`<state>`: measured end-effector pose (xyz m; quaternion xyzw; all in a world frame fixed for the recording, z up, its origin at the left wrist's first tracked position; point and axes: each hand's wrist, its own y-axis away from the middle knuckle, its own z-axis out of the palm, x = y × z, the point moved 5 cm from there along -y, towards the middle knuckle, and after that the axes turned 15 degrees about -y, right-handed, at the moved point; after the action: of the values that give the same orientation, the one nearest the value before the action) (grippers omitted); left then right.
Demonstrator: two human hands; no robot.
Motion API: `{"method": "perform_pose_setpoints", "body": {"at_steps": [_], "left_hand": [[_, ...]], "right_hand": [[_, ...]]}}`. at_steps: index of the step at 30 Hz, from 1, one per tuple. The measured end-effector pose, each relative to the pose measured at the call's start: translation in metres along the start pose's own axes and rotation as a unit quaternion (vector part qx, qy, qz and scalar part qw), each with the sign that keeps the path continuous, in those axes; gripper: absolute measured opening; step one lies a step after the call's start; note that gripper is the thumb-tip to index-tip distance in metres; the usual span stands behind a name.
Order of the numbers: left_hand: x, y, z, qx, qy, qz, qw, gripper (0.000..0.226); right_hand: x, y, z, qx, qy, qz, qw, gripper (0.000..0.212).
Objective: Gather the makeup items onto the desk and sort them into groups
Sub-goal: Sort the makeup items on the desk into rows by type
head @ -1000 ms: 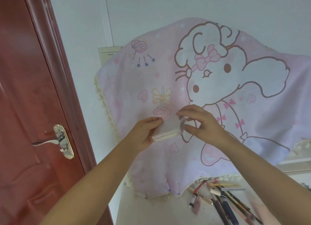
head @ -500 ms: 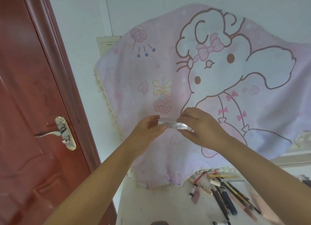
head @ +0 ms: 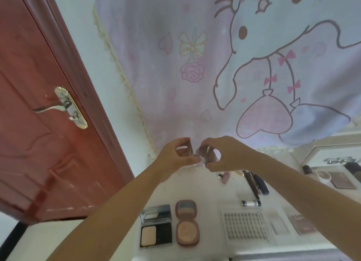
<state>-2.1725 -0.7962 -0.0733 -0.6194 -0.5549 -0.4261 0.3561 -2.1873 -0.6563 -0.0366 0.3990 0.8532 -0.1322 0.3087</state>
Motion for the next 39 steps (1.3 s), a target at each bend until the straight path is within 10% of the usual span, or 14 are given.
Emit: {"method": "perform_pose_setpoints", "body": {"at_steps": [18,28,39], "left_hand": [[-0.084,0.028,0.028,-0.074,0.052,-0.082,0.993,0.055],[-0.138,0.065,0.085,-0.095,-0.085,-0.152,0.98,0.051],[-0.176,0.093,0.16,0.007,-0.171,-0.273,0.947,0.021]], "right_hand": [[0.042,-0.003,0.075,-0.092,-0.054,0.043,0.993,0.03],[0.131,0.016,0.11,-0.033,-0.299,0.243,0.922,0.028],[0.169,0.016,0.169,-0.148,-0.119,0.225,0.956,0.033]]}}
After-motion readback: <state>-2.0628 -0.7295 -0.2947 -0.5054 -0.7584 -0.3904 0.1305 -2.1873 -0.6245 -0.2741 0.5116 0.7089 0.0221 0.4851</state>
